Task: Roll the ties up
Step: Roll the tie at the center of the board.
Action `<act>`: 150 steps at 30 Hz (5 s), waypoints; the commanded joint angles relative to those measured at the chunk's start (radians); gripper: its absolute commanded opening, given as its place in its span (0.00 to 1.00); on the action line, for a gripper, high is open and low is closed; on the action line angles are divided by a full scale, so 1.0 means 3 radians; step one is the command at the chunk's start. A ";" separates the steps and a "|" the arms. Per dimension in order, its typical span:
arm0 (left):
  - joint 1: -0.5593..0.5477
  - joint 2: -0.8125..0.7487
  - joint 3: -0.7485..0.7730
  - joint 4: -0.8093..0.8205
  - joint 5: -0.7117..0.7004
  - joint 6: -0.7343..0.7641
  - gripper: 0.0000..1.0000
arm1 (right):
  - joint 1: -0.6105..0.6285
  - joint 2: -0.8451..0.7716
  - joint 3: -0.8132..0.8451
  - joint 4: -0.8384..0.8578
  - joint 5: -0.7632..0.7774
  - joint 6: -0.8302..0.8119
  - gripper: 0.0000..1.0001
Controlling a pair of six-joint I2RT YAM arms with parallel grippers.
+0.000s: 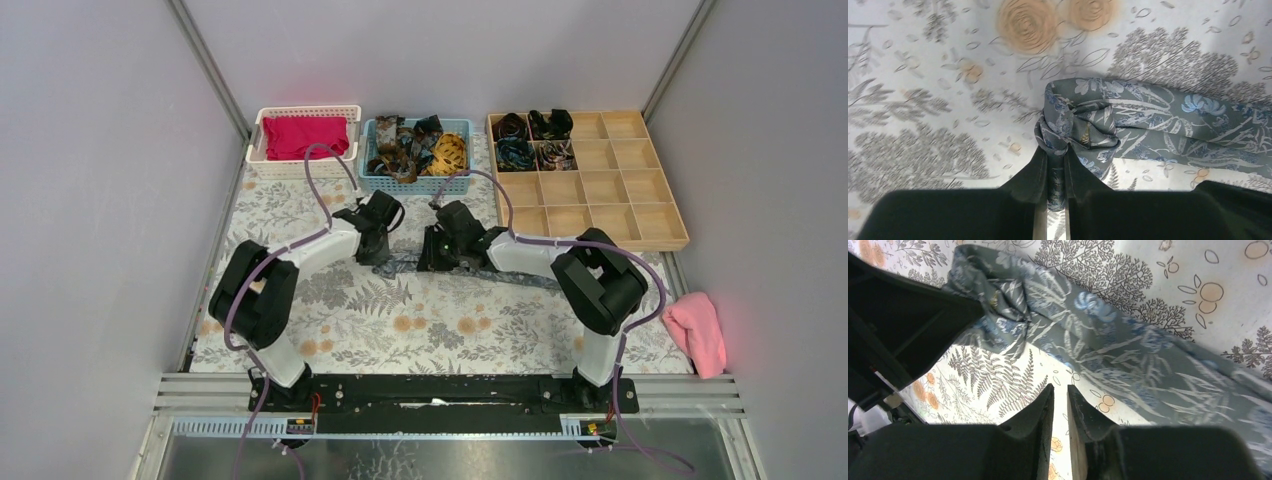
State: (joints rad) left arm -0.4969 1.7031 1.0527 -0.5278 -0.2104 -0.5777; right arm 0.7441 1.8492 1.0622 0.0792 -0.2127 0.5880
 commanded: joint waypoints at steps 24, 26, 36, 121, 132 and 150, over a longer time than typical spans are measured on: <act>-0.0092 -0.0088 0.0238 -0.0557 -0.0538 -0.0089 0.00 | 0.0167 0.0701 0.0776 0.0260 -0.0726 0.0288 0.19; -0.0097 -0.0063 0.0266 -0.0551 -0.0524 -0.0081 0.00 | 0.0173 0.0751 0.0803 0.0290 -0.0779 0.0326 0.19; -0.0123 0.0007 0.0272 -0.0526 -0.0537 -0.0061 0.00 | 0.0171 0.0893 0.1019 0.0299 -0.0799 0.0395 0.18; -0.0149 -0.0118 -0.0266 0.1094 0.1202 -0.0003 0.44 | -0.0370 0.0446 0.0112 0.0759 -0.0847 0.0463 0.29; -0.0144 0.0051 -0.0162 0.1138 0.1218 0.0015 0.43 | -0.0379 -0.0175 -0.0110 0.0295 -0.0112 0.0091 0.29; -0.0143 0.0152 -0.0149 0.1422 0.1585 -0.0002 0.62 | -0.0379 -0.0262 -0.0106 0.0300 -0.0231 0.0000 0.21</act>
State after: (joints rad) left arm -0.5346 1.7535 1.0195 -0.1719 0.2108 -0.5774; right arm 0.6254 1.7725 0.9997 0.1570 -0.2588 0.5987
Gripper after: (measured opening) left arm 0.598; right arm 0.225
